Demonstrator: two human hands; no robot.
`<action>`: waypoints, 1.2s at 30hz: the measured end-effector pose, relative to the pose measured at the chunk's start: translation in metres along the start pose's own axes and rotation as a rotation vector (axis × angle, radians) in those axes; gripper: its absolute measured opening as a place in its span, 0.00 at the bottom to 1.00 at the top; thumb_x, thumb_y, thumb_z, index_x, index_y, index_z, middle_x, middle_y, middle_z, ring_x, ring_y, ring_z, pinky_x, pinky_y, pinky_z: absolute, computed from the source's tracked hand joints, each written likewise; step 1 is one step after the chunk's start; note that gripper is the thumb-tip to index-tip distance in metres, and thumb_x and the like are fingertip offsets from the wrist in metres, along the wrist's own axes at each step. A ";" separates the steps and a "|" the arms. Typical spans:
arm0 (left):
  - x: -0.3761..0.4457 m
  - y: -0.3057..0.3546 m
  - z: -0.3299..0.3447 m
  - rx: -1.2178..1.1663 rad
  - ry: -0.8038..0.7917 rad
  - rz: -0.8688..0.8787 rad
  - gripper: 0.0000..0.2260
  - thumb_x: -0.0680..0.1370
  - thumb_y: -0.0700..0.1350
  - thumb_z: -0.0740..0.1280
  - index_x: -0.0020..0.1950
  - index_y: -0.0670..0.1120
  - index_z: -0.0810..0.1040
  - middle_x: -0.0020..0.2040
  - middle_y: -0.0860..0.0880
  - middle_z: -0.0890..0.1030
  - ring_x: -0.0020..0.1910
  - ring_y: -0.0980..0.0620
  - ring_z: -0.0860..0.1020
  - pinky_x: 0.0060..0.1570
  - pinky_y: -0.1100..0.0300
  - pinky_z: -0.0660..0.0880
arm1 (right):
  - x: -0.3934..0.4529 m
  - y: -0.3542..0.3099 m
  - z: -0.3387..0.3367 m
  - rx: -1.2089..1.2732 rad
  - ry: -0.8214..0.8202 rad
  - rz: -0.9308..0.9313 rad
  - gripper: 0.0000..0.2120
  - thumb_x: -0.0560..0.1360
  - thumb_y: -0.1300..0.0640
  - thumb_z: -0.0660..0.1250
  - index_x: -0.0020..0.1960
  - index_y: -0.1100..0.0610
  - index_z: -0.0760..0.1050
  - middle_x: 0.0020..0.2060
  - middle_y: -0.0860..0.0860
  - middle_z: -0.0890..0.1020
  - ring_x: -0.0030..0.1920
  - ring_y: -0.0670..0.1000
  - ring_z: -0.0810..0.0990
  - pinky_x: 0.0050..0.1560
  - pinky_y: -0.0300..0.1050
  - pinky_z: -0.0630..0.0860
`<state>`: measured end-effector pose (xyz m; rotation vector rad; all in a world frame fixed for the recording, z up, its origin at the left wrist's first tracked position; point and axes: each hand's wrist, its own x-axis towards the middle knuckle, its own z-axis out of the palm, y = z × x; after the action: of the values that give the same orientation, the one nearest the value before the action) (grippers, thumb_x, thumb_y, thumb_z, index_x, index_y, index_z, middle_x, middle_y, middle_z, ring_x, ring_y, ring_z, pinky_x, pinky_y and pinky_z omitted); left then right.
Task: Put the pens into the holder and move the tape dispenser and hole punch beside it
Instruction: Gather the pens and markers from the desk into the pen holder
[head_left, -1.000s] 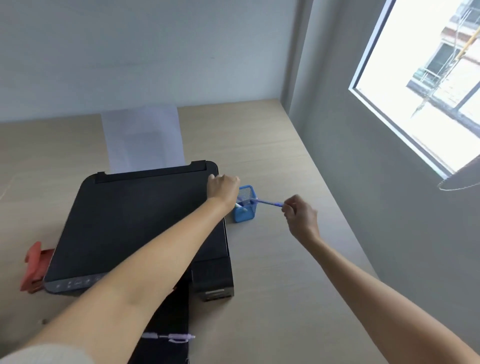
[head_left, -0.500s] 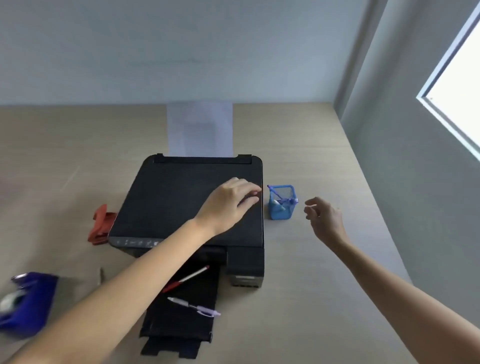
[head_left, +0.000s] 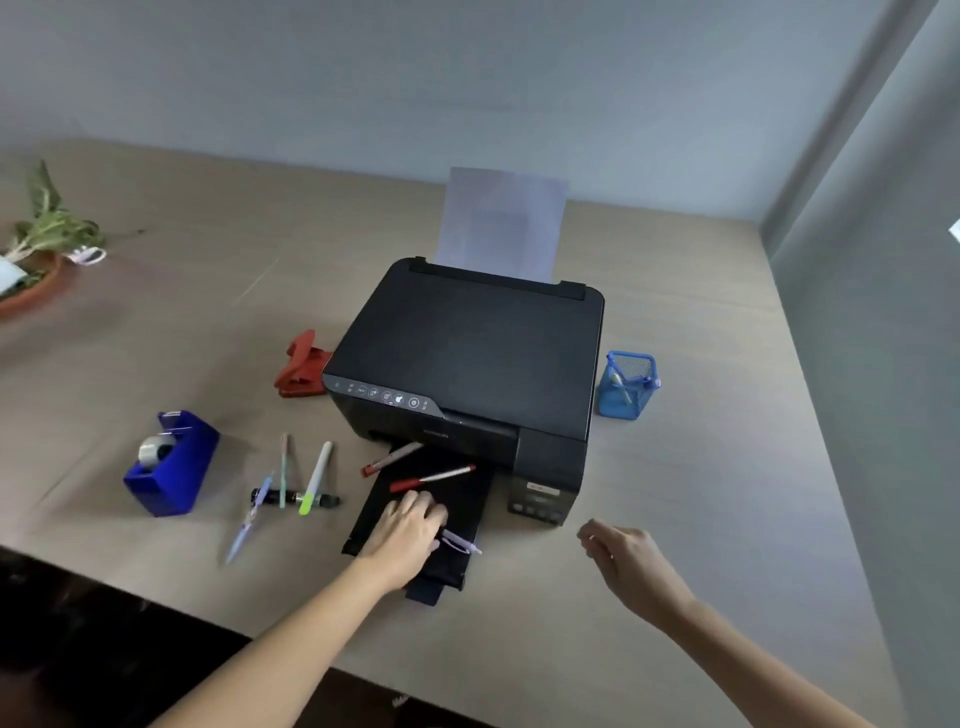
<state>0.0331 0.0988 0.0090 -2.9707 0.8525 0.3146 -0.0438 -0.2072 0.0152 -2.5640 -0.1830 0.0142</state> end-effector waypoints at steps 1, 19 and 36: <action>-0.001 -0.002 0.002 0.024 -0.005 0.011 0.13 0.79 0.47 0.64 0.63 0.47 0.72 0.62 0.46 0.74 0.62 0.46 0.71 0.60 0.52 0.70 | 0.001 -0.009 0.005 0.000 -0.021 -0.034 0.06 0.79 0.57 0.61 0.47 0.55 0.76 0.37 0.50 0.83 0.35 0.53 0.81 0.36 0.46 0.78; 0.039 -0.096 -0.028 -0.441 -0.027 -0.126 0.23 0.83 0.40 0.56 0.77 0.53 0.58 0.72 0.44 0.69 0.68 0.48 0.72 0.64 0.66 0.65 | 0.138 -0.135 0.109 -0.495 -0.284 0.166 0.30 0.74 0.68 0.60 0.74 0.55 0.57 0.73 0.58 0.60 0.71 0.61 0.60 0.69 0.57 0.65; 0.000 -0.155 -0.103 -0.401 -0.608 0.162 0.08 0.82 0.44 0.54 0.56 0.57 0.66 0.47 0.56 0.81 0.31 0.58 0.73 0.34 0.65 0.70 | -0.010 -0.050 0.035 -0.243 -0.235 0.192 0.06 0.81 0.54 0.54 0.55 0.53 0.68 0.46 0.51 0.79 0.40 0.54 0.75 0.40 0.44 0.72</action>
<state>0.1337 0.2214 0.1060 -2.8227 1.0267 1.4533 -0.0622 -0.1479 0.0122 -2.8086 -0.0259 0.3890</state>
